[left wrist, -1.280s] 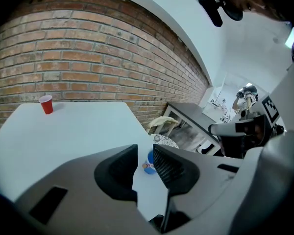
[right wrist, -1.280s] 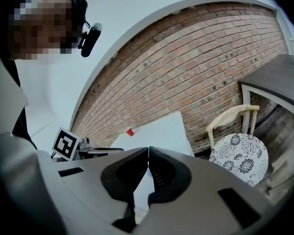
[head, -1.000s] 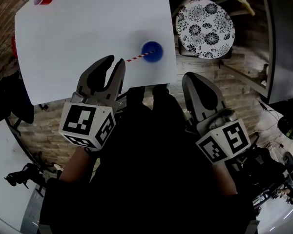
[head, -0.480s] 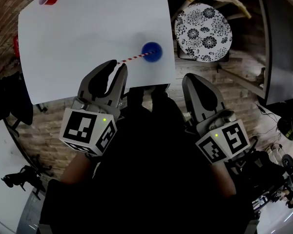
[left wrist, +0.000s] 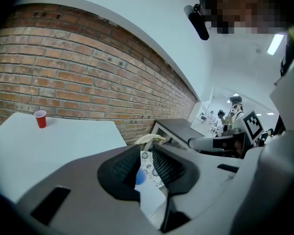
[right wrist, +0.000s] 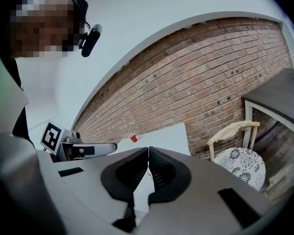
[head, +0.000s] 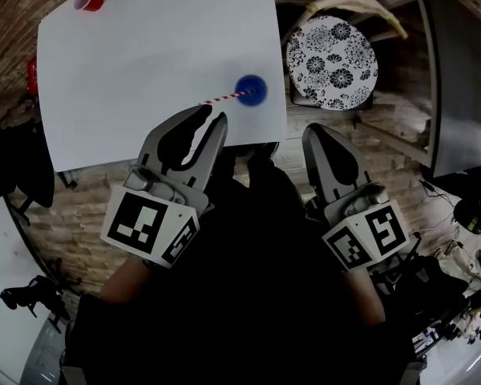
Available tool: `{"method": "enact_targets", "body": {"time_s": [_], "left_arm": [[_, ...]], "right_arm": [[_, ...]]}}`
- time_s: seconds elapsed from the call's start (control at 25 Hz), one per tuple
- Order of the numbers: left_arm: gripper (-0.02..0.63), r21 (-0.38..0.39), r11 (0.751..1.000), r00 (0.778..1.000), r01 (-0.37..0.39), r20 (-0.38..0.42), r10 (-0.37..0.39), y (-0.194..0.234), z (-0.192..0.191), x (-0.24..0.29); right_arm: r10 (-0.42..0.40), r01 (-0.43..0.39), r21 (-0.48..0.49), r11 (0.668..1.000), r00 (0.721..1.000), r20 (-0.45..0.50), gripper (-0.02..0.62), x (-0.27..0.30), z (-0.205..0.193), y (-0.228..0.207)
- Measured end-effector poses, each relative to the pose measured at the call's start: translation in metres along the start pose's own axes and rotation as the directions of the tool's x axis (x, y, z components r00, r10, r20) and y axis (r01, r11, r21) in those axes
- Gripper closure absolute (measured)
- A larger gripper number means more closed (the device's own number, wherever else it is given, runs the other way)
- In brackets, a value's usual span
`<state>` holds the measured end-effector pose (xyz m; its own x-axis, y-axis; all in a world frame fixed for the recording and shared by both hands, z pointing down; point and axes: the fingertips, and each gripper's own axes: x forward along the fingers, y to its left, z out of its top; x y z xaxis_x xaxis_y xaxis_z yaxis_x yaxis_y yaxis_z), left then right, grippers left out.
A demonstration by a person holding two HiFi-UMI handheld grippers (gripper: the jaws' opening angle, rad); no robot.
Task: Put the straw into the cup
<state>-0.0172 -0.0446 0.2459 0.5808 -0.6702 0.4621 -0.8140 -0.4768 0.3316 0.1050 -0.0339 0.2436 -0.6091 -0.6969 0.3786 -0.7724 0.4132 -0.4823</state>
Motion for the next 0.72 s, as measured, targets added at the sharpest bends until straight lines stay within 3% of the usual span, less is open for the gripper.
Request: {"method": "enact_targets", "body": {"time_s": [0.72], "left_arm": [[0.575,0.041,0.992,0.979,0.118,0.163,-0.123,-0.038,0.055,-0.027]], "right_arm": [[0.092,-0.076,-0.13,0.989,0.988,0.126,0.568,-0.017,0.04,0.034]]}}
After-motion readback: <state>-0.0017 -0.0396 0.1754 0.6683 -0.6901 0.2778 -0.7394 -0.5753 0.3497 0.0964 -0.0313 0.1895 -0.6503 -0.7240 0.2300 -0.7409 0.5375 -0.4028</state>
